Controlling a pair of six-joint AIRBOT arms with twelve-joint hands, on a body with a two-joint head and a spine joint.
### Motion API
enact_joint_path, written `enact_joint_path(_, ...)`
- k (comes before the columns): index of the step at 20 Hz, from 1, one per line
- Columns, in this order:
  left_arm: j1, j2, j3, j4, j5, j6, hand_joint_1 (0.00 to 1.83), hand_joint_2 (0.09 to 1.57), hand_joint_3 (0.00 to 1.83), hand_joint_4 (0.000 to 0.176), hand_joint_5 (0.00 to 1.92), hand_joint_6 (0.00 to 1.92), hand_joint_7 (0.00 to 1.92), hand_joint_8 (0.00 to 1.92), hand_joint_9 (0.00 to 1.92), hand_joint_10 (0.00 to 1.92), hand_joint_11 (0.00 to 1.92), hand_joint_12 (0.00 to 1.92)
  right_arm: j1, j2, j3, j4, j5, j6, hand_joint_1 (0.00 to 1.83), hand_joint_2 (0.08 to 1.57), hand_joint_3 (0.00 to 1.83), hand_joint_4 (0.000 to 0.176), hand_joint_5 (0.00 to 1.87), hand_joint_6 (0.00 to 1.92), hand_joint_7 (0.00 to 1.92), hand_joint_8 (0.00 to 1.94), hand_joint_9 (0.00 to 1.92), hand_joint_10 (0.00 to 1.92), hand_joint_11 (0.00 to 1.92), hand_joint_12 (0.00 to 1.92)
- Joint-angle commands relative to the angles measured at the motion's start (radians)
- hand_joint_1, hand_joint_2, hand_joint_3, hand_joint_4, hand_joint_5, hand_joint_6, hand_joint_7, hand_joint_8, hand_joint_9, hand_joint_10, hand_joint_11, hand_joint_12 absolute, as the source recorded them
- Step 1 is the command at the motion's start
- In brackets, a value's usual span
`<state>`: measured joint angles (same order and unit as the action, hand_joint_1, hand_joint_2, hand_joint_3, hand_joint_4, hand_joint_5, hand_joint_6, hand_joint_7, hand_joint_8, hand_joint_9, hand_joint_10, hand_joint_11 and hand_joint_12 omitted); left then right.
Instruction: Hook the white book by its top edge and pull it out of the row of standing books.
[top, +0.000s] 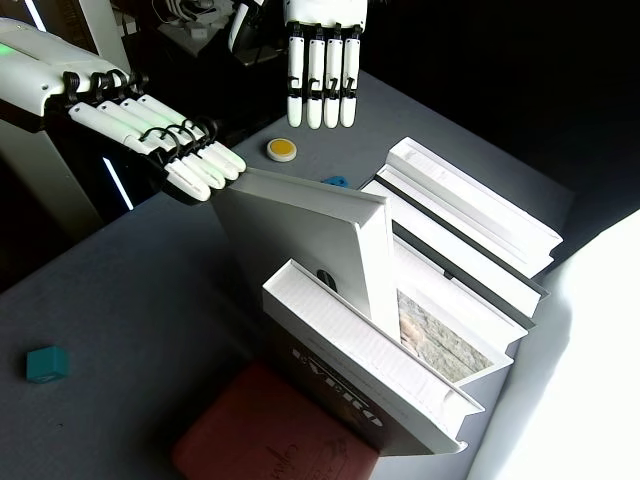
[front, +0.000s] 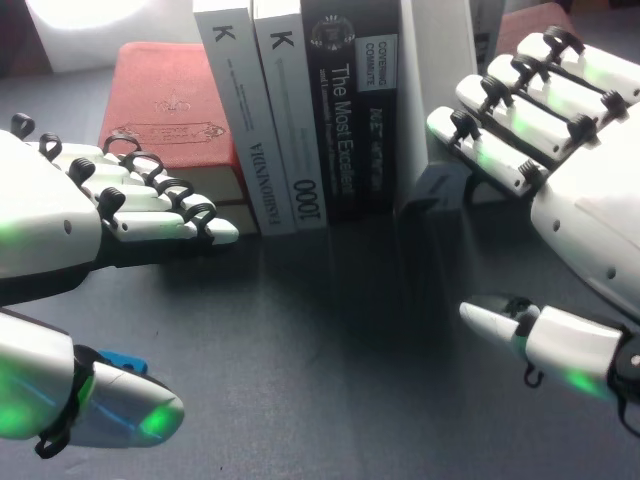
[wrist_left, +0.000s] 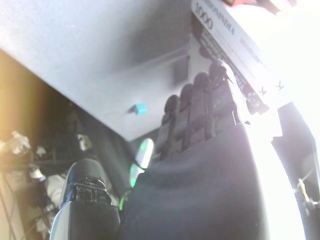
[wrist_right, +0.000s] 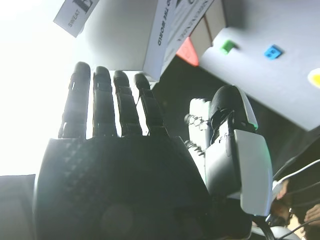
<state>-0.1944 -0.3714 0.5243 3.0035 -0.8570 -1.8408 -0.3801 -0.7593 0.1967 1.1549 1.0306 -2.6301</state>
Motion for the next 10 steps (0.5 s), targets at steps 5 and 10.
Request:
enact_joint_path(5,-0.009,0.001,0.002,0.008,0.085,0.000,0.00,1.12,0.00,0.000,0.00,0.00,0.00,0.00,0.00,0.00,0.00,0.00,-0.036,0.016,-0.055,-0.033,0.032,-0.050,0.05,1.21,0.00,0.000,0.04,0.00,0.03,0.00,0.02,0.00,0.00,0.07)
enact_joint_path(10,-0.009,0.001,0.003,0.008,0.085,0.001,0.00,1.14,0.01,0.000,0.00,0.00,0.00,0.00,0.00,0.00,0.00,0.00,-0.049,0.019,-0.068,0.059,0.031,-0.084,0.07,1.21,0.00,0.000,0.04,0.00,0.03,0.00,0.01,0.00,0.00,0.01)
